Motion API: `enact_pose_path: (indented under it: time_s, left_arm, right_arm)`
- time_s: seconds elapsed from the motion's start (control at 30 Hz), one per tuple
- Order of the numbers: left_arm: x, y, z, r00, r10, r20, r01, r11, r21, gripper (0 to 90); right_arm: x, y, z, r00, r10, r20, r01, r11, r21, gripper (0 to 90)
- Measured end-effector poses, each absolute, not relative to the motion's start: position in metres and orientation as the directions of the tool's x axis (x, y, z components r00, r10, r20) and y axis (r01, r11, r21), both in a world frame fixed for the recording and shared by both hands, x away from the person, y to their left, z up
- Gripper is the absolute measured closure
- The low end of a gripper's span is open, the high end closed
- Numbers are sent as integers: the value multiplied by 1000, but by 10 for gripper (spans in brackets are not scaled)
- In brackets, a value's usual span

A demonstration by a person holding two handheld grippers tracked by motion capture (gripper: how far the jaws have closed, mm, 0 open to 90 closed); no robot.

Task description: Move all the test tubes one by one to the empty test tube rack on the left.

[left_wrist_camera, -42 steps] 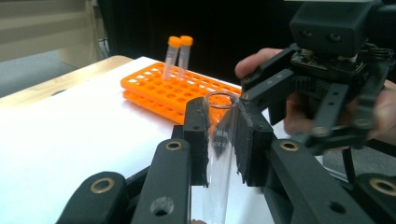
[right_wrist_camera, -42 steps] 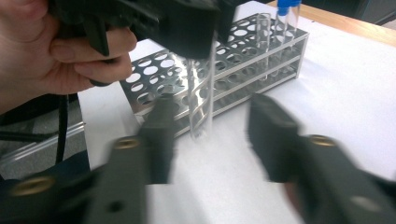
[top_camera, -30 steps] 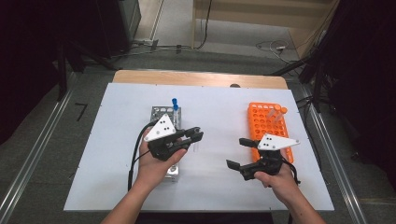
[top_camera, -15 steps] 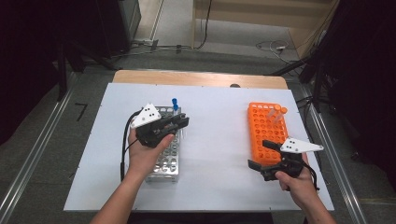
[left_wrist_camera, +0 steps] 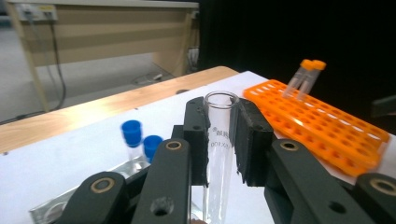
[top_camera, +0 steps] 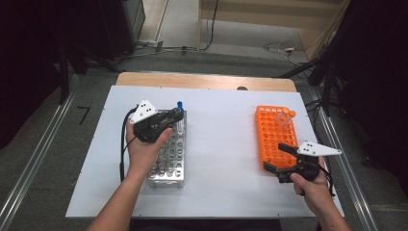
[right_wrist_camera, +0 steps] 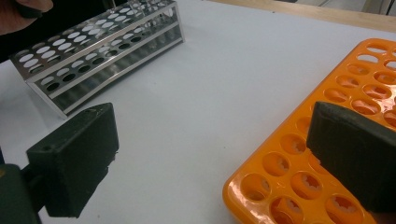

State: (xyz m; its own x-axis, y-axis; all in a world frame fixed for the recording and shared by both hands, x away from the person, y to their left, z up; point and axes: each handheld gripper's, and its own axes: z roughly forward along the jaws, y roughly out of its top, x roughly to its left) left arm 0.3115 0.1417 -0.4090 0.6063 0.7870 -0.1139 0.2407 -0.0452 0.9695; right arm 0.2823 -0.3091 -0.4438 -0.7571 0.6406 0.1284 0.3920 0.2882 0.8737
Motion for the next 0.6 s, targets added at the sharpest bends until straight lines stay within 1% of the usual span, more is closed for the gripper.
enact_pose_path:
  time_s: [0.1, 0.27, 0.47, 0.6]
  left_arm:
    - [315, 140, -412, 590, 799, -111, 240, -42, 970, 770]
    - [318, 136, -418, 580, 810, -86, 246, -73, 967, 770]
    - [318, 136, -425, 573, 815, -87, 258, -79, 963, 770]
    - [318, 138, -429, 581, 809, -88, 283, -99, 954, 769]
  right_arm:
    - [283, -309, -444, -756, 641, 130, 395, 289, 872, 9]
    - [283, -309, -445, -754, 644, 128, 396, 290, 871, 9]
    - [284, -310, -447, -750, 648, 133, 403, 288, 869, 9]
    - [284, -309, -446, -751, 647, 129, 398, 289, 871, 9]
